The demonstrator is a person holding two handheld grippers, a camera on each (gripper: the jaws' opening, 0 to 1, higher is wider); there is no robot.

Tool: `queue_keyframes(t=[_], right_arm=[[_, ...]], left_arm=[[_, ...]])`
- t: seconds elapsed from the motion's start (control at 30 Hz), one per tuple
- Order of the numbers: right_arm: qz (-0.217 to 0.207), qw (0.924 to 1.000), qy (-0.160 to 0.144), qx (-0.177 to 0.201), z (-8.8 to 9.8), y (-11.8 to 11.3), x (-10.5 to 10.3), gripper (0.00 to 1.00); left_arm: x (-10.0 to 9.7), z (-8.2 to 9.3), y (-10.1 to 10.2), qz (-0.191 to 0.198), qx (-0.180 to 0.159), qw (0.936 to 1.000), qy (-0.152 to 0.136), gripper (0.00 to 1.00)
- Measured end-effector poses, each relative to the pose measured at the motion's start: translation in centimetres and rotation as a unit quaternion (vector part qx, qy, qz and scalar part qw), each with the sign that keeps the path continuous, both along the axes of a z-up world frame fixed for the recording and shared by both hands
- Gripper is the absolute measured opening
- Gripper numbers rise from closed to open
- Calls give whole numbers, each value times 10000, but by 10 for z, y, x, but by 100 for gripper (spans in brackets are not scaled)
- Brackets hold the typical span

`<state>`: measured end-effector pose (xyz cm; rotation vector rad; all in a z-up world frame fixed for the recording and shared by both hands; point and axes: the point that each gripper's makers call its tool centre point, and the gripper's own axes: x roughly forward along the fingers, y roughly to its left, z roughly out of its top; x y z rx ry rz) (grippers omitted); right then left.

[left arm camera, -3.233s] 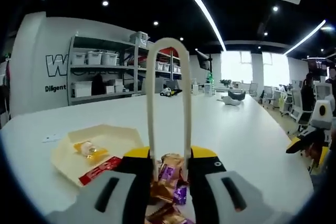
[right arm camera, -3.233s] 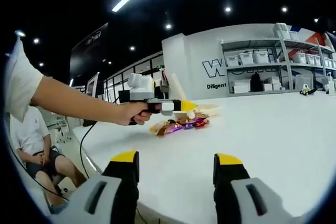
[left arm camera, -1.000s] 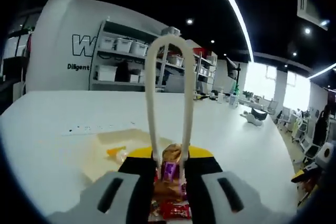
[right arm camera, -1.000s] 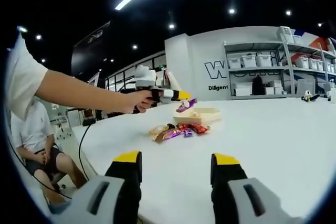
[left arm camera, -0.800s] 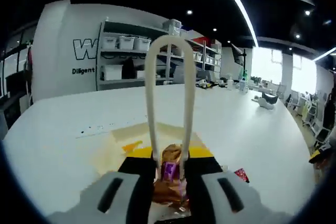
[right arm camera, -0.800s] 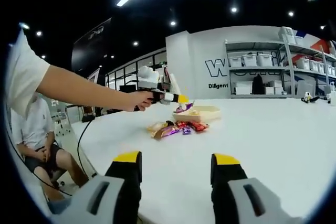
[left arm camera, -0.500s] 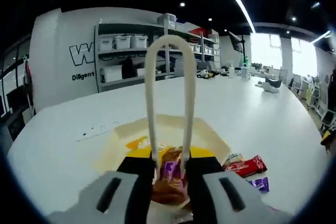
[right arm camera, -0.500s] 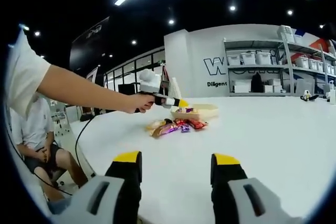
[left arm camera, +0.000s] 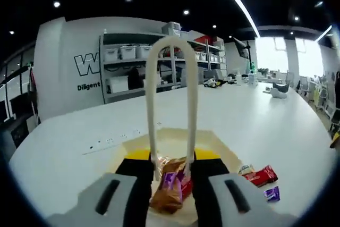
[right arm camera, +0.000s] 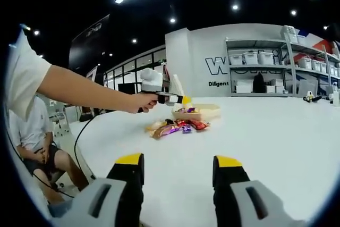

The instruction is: Place the target food into the container with the food tongs after gripping and lifting it, then release it inside without dropping or visibly crushing the food.

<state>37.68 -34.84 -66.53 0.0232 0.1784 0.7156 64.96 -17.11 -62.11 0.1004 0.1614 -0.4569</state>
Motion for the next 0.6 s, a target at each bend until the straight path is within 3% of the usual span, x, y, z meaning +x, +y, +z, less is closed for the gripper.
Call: queue_keyframes(t=[0.07,0.2,0.27,0.33,0.47,0.6], right_arm=[[10,10000,-27,-19,2,1,0,49],[-2,10000,-56,-11,5,1,1,49],[-18,10000,-88,13,7,-1,1,50],[-19,9999,-92,41,8,-1,0,49],[-22,9999,-114,60,9,-1,-2,49],[7,9999,-114,90,9,1,-4,49]], left_arm=[[-6,16,-7,-139,-164,9996,-179,26],[-26,25,-34,-657,-427,9969,-78,27],[-33,27,-40,-774,-397,9962,-103,27],[-48,29,-57,-1146,-463,9923,-62,27],[-81,21,-89,-2015,-520,9780,124,27],[-92,4,-104,-2253,-444,9727,329,26]])
